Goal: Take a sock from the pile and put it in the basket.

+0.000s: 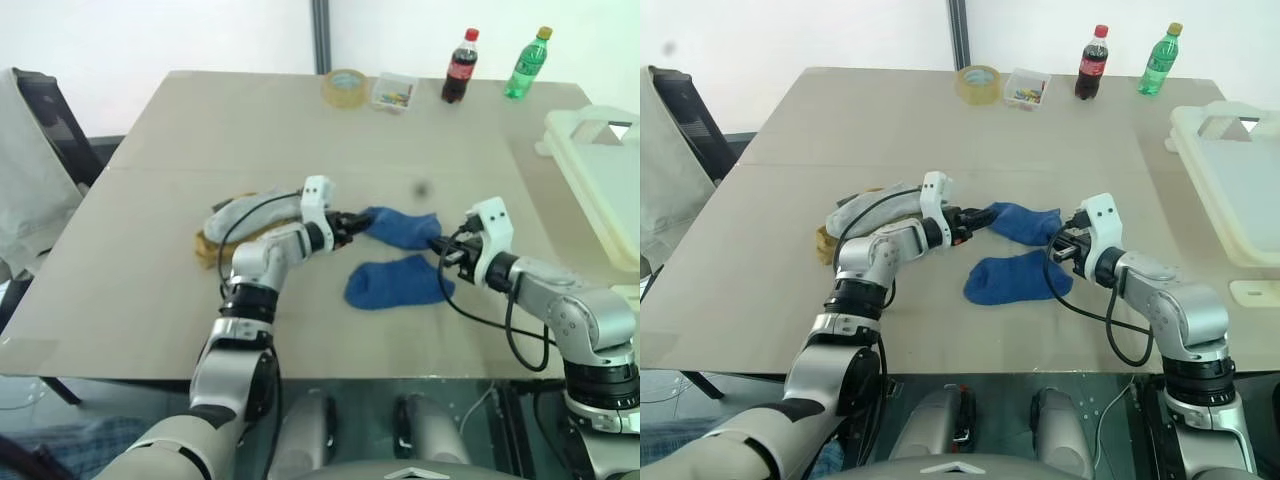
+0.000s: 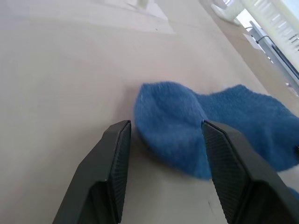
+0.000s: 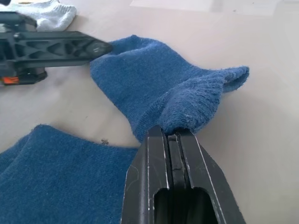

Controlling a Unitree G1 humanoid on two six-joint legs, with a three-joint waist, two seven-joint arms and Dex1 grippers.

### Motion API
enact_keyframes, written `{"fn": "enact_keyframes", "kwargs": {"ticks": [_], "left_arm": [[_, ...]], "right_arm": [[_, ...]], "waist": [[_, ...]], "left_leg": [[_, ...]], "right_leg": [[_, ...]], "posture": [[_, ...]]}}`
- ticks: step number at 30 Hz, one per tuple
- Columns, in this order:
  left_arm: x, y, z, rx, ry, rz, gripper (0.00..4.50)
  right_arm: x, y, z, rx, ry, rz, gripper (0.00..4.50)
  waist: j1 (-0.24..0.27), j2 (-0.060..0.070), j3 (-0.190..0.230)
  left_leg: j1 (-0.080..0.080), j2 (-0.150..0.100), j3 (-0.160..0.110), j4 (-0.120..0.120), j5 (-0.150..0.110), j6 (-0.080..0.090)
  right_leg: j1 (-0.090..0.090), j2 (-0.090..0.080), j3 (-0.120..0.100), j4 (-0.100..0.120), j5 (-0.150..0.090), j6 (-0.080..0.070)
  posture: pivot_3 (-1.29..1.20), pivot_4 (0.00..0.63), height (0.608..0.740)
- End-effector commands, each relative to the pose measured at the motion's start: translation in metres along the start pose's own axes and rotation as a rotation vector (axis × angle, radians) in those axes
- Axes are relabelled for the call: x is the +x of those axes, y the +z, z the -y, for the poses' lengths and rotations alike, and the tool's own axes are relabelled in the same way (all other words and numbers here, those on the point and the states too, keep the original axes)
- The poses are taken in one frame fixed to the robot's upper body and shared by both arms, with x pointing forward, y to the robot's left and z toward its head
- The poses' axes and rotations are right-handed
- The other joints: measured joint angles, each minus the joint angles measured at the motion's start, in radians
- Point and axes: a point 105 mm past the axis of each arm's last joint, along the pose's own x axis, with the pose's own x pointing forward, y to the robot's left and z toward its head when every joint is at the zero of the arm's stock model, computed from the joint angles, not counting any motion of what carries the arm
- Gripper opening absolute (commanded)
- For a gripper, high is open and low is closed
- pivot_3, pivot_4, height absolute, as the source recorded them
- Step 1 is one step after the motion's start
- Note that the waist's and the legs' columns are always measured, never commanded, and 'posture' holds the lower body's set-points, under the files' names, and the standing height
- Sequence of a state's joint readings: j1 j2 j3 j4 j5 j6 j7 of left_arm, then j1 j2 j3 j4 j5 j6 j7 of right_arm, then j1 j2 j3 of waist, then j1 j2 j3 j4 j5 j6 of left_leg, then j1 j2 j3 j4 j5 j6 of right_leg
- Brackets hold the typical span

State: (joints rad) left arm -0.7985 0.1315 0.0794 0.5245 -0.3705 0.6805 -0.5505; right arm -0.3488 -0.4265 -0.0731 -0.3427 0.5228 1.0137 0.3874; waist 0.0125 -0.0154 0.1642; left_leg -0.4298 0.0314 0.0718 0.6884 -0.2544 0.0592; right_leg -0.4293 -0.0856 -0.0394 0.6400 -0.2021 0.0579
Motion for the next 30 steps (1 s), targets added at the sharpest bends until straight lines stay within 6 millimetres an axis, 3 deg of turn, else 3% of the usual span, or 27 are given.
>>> {"fn": "enact_keyframes", "kwargs": {"ticks": [1,3,9,15,20,24,30], "left_arm": [[0.005,0.002,-0.006,-0.020,0.038,0.013,2.56],[0.006,0.005,-0.009,-0.039,0.053,0.022,2.56],[0.007,-0.004,-0.013,-0.037,0.067,-0.023,0.02],[0.006,-0.010,-0.014,-0.016,0.067,-0.051,0.02],[-0.002,-0.001,-0.011,0.021,0.050,-0.022,0.02],[-0.027,0.005,-0.004,0.074,0.043,-0.015,0.02],[-0.064,0.009,0.027,0.052,0.016,0.045,0.02]], "right_arm": [[-0.002,0.006,-0.002,-0.019,0.009,0.033,0.00],[-0.002,0.006,-0.001,-0.019,0.006,0.033,0.00],[-0.005,0.005,0.000,-0.016,-0.006,0.035,0.00],[-0.003,0.004,0.000,-0.012,-0.010,0.040,0.00],[-0.003,0.005,-0.002,-0.012,-0.004,0.047,0.00],[-0.014,0.011,-0.004,-0.042,0.009,0.068,0.00],[-0.040,0.014,-0.004,-0.073,0.000,0.059,0.00]], "waist": [[0.000,0.000,0.000],[0.000,0.000,0.000],[-0.001,0.000,0.000],[-0.001,0.000,0.000],[-0.001,0.000,0.000],[-0.006,0.000,0.000],[-0.002,0.000,0.000]], "left_leg": [[0.000,0.000,0.000,0.000,0.000,0.000],[0.000,0.000,0.000,0.000,0.000,0.000],[0.000,0.000,0.000,0.000,0.000,0.000],[0.000,0.000,0.000,0.000,0.000,0.000],[0.000,0.000,0.000,0.000,0.000,0.000],[-0.001,0.001,0.000,0.000,0.000,0.000],[-0.001,0.004,0.000,0.000,0.001,-0.002]], "right_leg": [[0.000,0.000,0.000,0.000,0.000,0.000],[0.000,0.000,0.000,0.000,0.000,0.000],[0.000,0.000,0.000,0.000,0.000,0.000],[0.000,0.000,0.000,0.000,0.000,0.000],[0.000,0.000,0.000,0.000,0.000,0.000],[-0.001,0.000,0.000,0.000,0.000,0.000],[-0.001,0.000,0.001,0.000,0.000,0.000]], "posture": [[0.00,0.150,0.740],[0.00,0.150,0.740],[0.00,0.150,0.740],[0.00,0.150,0.740],[0.00,0.150,0.740],[0.00,0.150,0.740],[0.00,0.150,0.740]]}}
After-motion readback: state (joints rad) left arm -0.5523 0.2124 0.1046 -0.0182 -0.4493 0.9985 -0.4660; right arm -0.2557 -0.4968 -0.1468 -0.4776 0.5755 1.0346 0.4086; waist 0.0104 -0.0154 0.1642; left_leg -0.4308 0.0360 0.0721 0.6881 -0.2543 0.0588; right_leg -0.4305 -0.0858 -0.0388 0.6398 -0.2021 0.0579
